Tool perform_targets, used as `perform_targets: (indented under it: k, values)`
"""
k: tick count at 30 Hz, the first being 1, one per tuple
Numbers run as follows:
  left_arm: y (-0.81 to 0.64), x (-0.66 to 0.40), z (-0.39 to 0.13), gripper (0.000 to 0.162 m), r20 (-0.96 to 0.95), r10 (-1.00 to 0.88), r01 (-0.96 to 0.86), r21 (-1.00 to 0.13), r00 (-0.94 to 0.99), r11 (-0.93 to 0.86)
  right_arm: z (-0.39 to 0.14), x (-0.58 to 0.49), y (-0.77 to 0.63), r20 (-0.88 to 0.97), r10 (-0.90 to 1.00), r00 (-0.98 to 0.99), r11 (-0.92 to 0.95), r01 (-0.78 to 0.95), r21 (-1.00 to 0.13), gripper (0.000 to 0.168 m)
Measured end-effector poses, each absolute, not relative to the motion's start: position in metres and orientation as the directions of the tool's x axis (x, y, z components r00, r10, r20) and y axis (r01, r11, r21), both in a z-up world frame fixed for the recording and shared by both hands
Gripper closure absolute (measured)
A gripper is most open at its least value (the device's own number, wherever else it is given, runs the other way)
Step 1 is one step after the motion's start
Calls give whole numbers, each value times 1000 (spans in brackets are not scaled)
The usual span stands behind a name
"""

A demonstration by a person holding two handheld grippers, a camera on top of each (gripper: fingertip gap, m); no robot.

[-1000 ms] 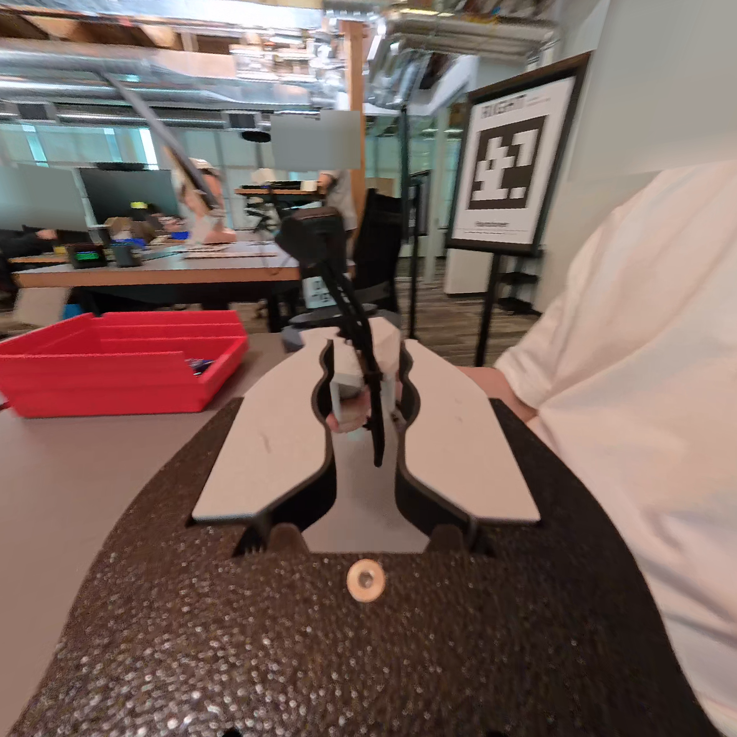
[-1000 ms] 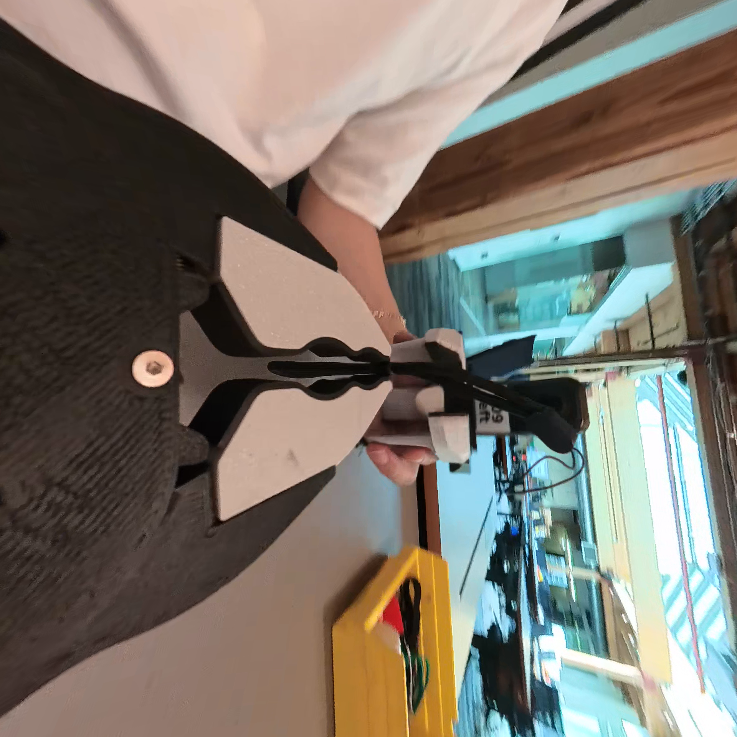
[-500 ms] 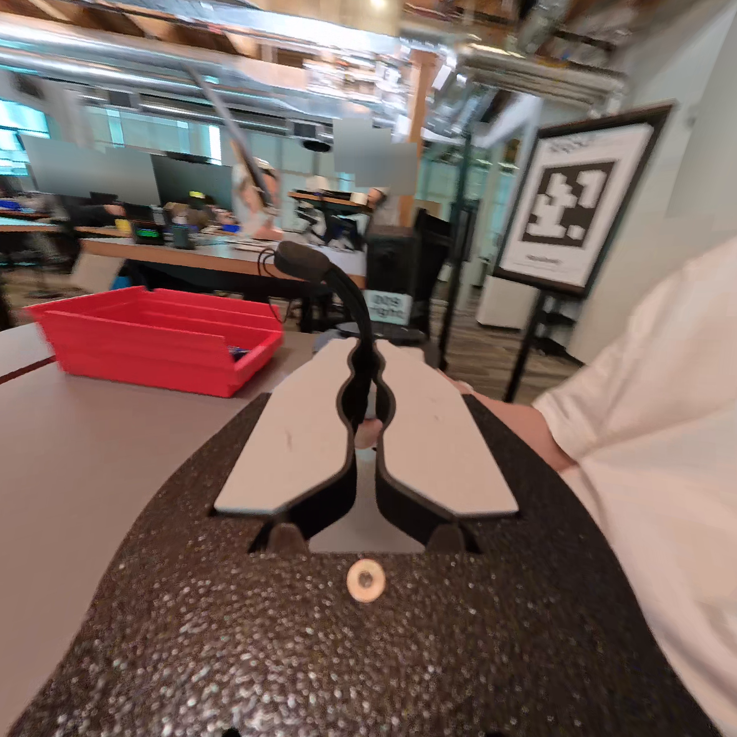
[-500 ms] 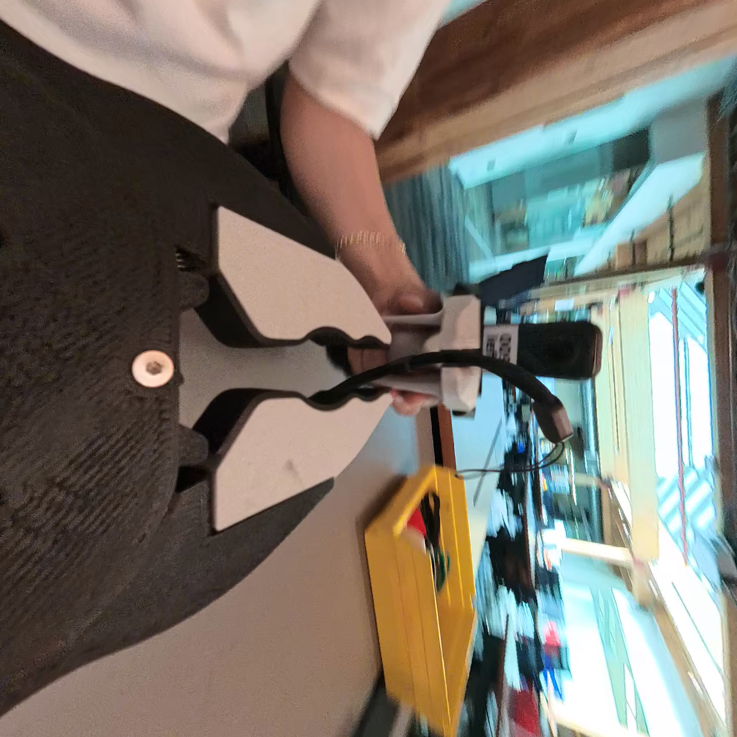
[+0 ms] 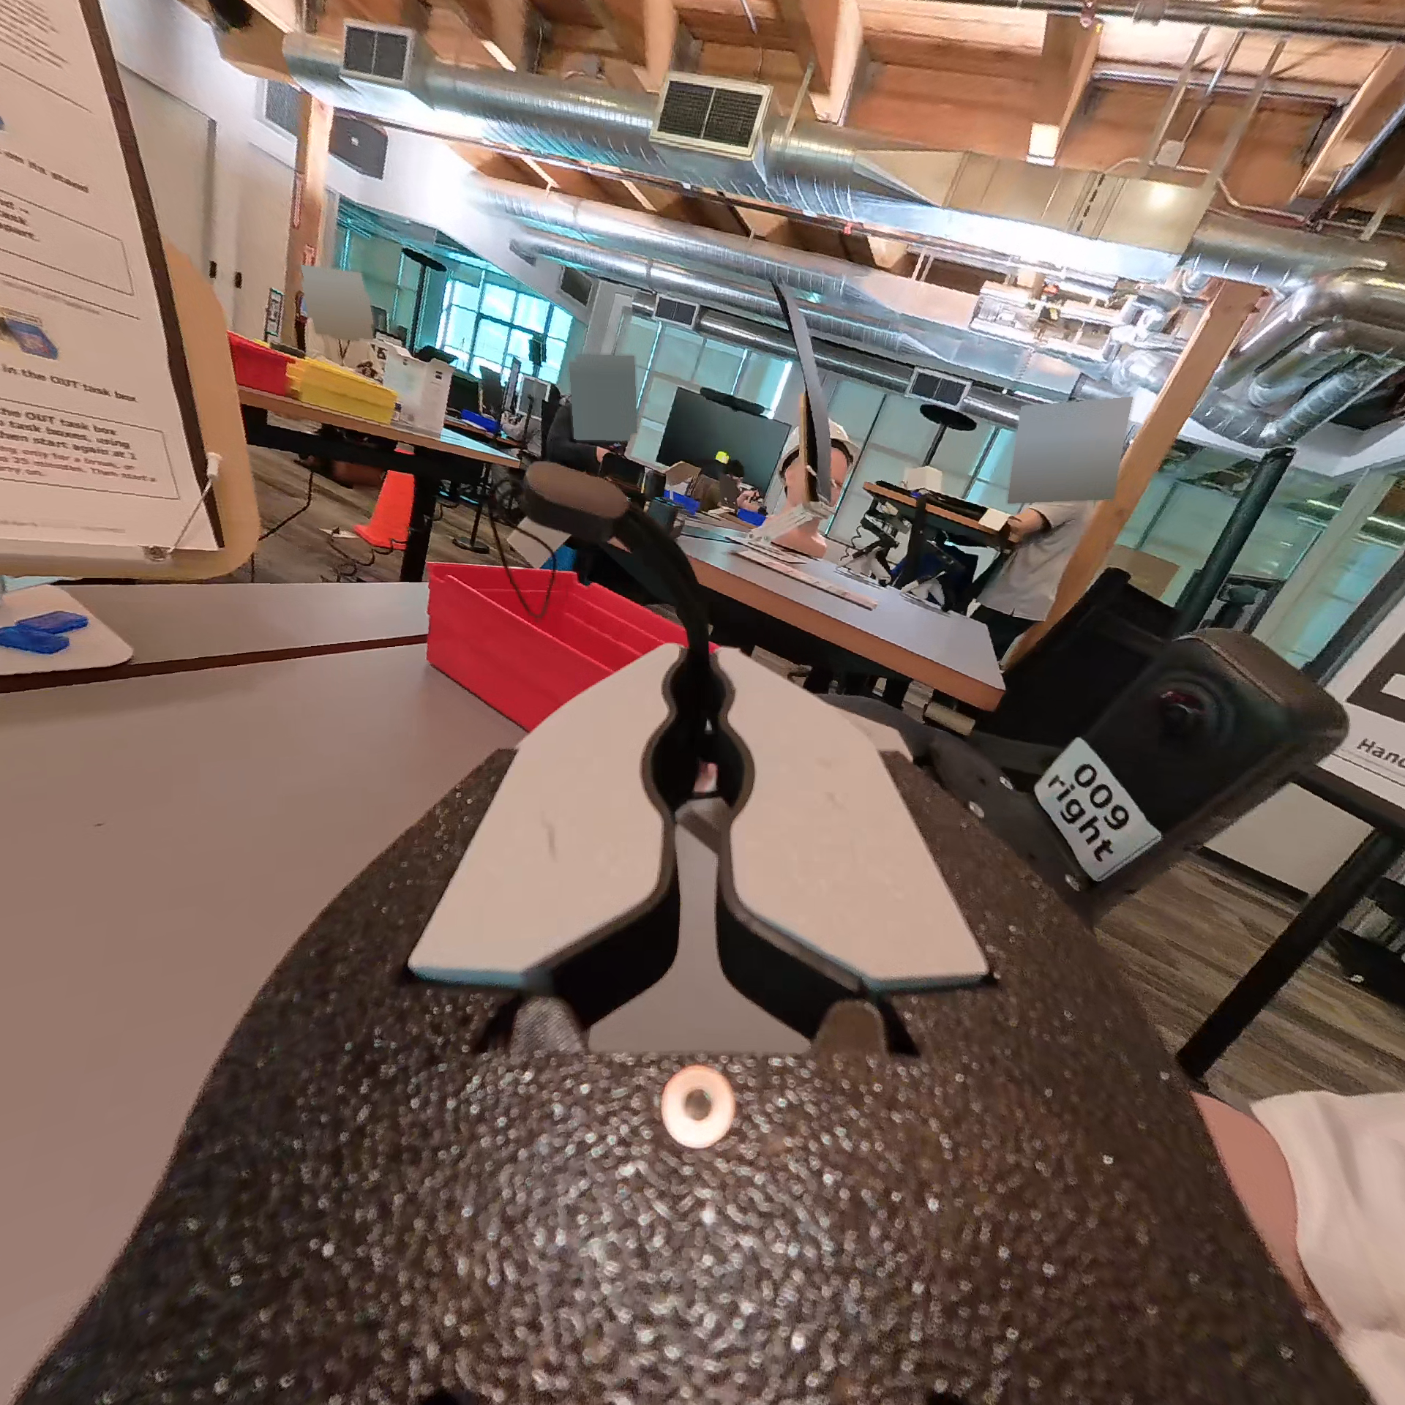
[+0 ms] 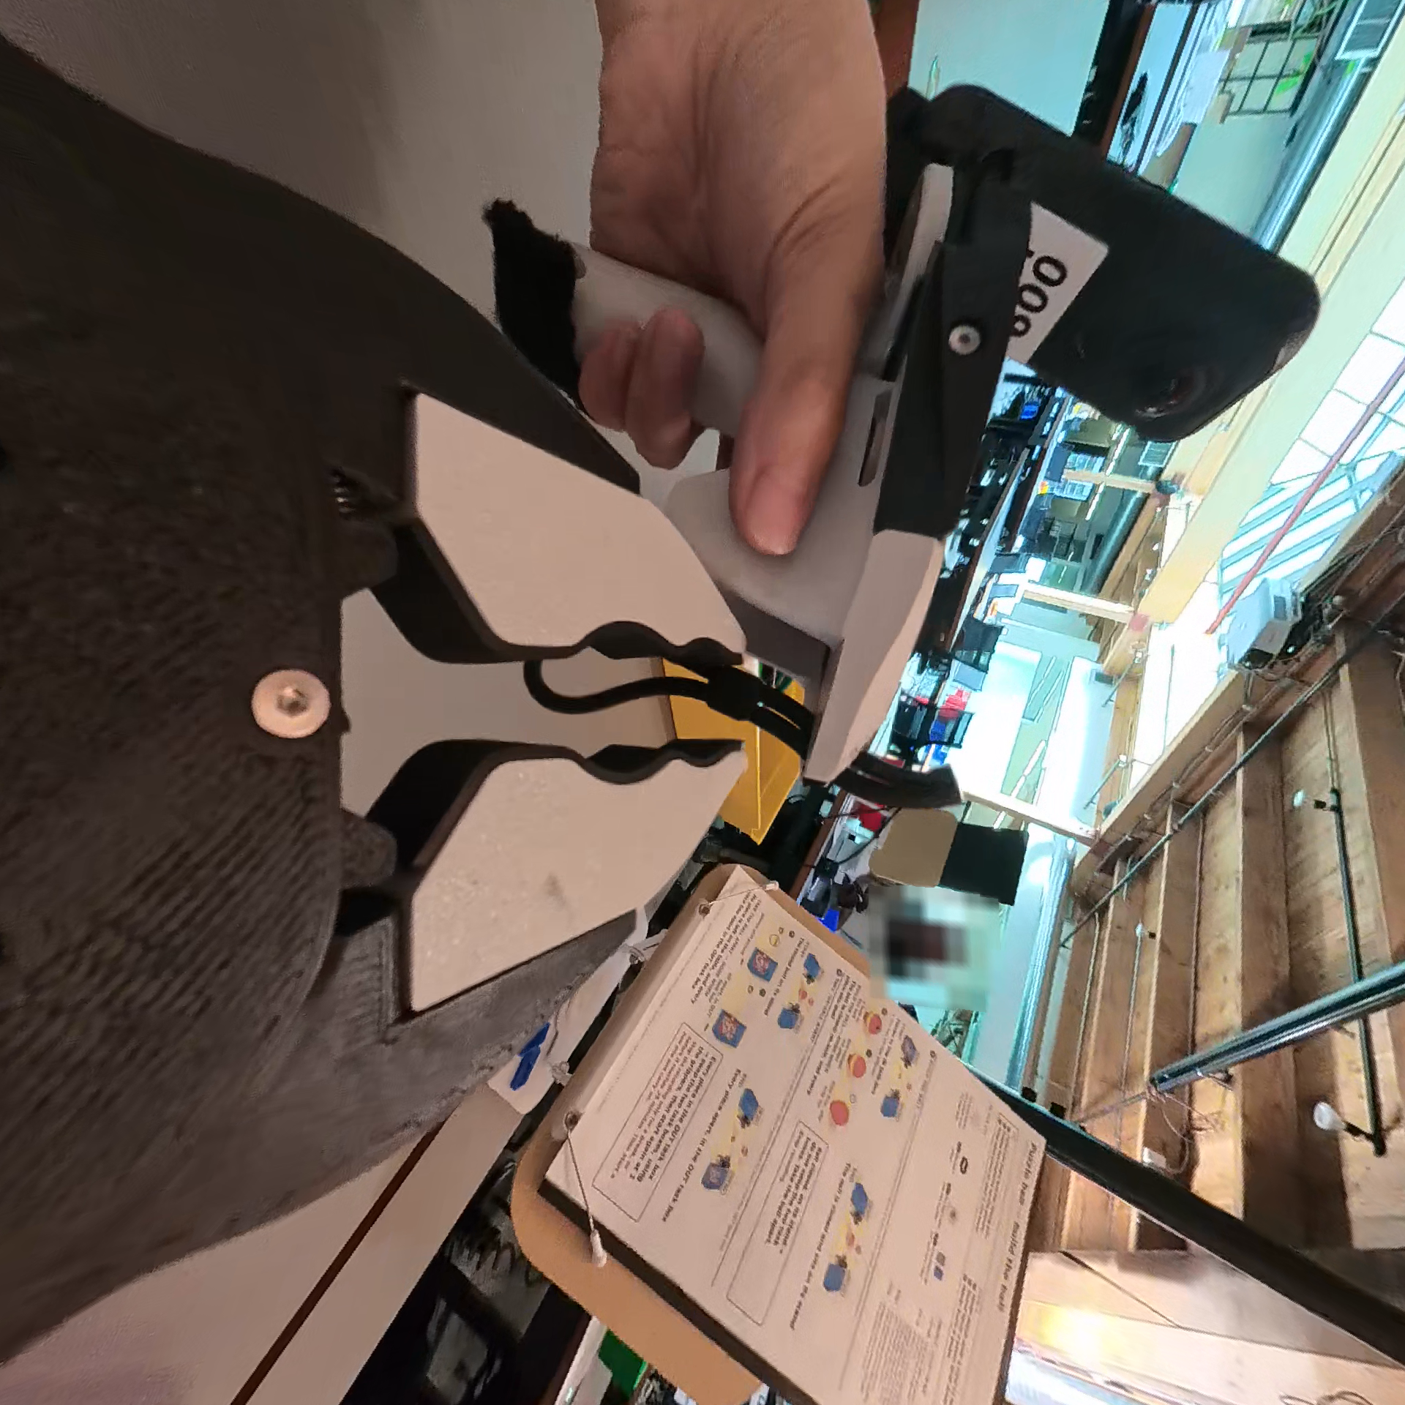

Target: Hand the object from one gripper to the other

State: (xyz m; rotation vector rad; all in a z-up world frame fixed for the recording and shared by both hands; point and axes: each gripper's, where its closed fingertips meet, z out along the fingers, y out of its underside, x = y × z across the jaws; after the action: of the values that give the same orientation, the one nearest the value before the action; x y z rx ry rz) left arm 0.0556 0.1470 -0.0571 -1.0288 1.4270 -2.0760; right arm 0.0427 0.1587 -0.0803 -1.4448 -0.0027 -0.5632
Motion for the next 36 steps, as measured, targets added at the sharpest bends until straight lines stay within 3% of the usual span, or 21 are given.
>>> perform_targets:
  k: [9,14,17,20,28,36]
  values:
    - [137,54,-56,159,358,-664,-79,-908,-657,-411,-86,51,159,370,-410,834,-27,394,-919,157]
    - [137,48,-57,158,291,-644,-65,-934,-707,-350,-89,47,157,406,-309,860,-59,408,-911,157]
    - [137,37,-57,133,170,-609,-19,-969,-774,-246,-96,36,153,339,-141,930,-59,334,-941,158]
    - [132,22,-74,128,113,-515,-68,-992,-850,-105,-97,24,145,215,12,976,0,215,-977,158]
    - [123,5,-91,139,26,-406,-35,-999,-914,16,-105,-3,137,130,235,963,-14,137,-990,157]
    - [118,2,-96,155,36,-370,-52,-998,-928,32,-110,-3,140,125,241,962,-32,137,-990,157]
